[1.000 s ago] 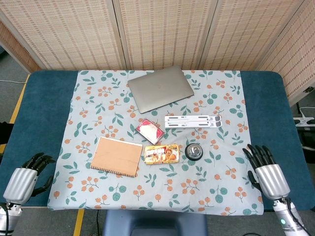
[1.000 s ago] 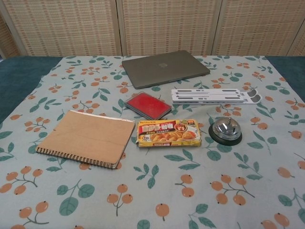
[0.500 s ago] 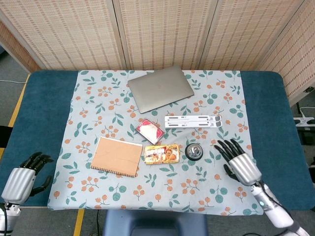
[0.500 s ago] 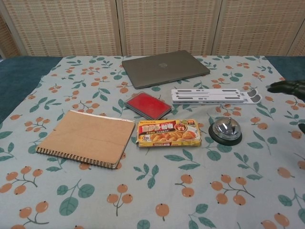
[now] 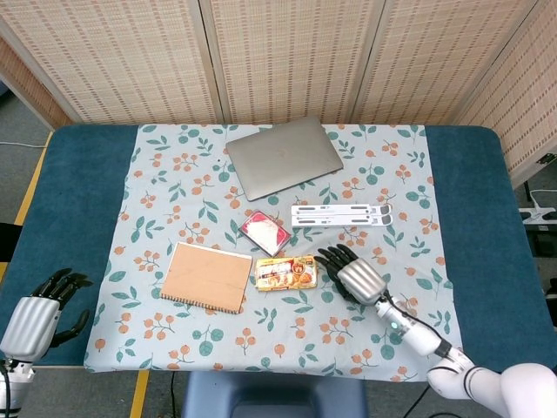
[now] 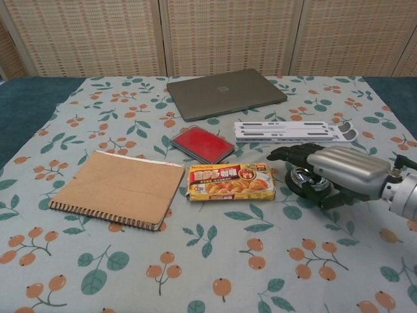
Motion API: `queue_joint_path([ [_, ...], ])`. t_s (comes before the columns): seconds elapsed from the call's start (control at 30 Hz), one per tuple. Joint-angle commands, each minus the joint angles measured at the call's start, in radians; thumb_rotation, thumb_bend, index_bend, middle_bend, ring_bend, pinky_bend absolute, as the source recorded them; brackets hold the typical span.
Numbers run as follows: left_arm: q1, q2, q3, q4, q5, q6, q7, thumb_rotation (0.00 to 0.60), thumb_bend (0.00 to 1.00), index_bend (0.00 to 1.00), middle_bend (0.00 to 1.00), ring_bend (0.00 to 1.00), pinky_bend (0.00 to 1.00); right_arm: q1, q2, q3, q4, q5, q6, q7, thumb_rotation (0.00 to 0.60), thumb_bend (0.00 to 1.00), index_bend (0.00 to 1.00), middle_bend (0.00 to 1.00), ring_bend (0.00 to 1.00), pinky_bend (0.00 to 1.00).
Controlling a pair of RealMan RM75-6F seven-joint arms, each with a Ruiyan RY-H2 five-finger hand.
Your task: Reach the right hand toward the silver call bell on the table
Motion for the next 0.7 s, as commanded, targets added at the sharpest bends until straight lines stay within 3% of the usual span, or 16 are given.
queue_joint_path([
  [0.03,0.001,0.001,0.000,0.000,0.002,0.002,-0.003,0.600,0.39,0.30,0.25,0.15,0.38,0.009,-0.022,-0.005,0.027,0.017,-0.020,0.001,0.600,0.71,0.00,0.00,0.00,0.05],
  [0.27,0.000,0.000,-0.001,0.002,0.001,0.001,-0.005,0.600,0.39,0.30,0.25,0.15,0.38,0.000,-0.021,-0.027,0.062,0.032,0.004,0.038,0.600,0.71,0.00,0.00,0.00,0.05],
  [0.4,0.000,0.000,-0.001,0.004,0.000,0.000,-0.003,0.600,0.39,0.30,0.25,0.15,0.38,-0.030,0.045,-0.012,0.001,0.024,0.137,0.008,0.600,0.71,0.00,0.00,0.00,0.05],
  [0.53,-0.002,-0.001,-0.004,0.008,-0.012,-0.009,-0.013,0.600,0.39,0.30,0.25,0.15,0.38,-0.121,0.187,-0.009,-0.151,0.028,0.300,-0.153,0.600,0.71,0.00,0.00,0.00,0.05],
  [0.7,-0.005,-0.003,-0.008,0.013,-0.018,-0.014,-0.014,0.600,0.39,0.30,0.25,0.15,0.38,-0.274,0.346,-0.034,-0.348,0.100,0.403,-0.382,0.600,0.71,0.00,0.00,0.00,0.05],
])
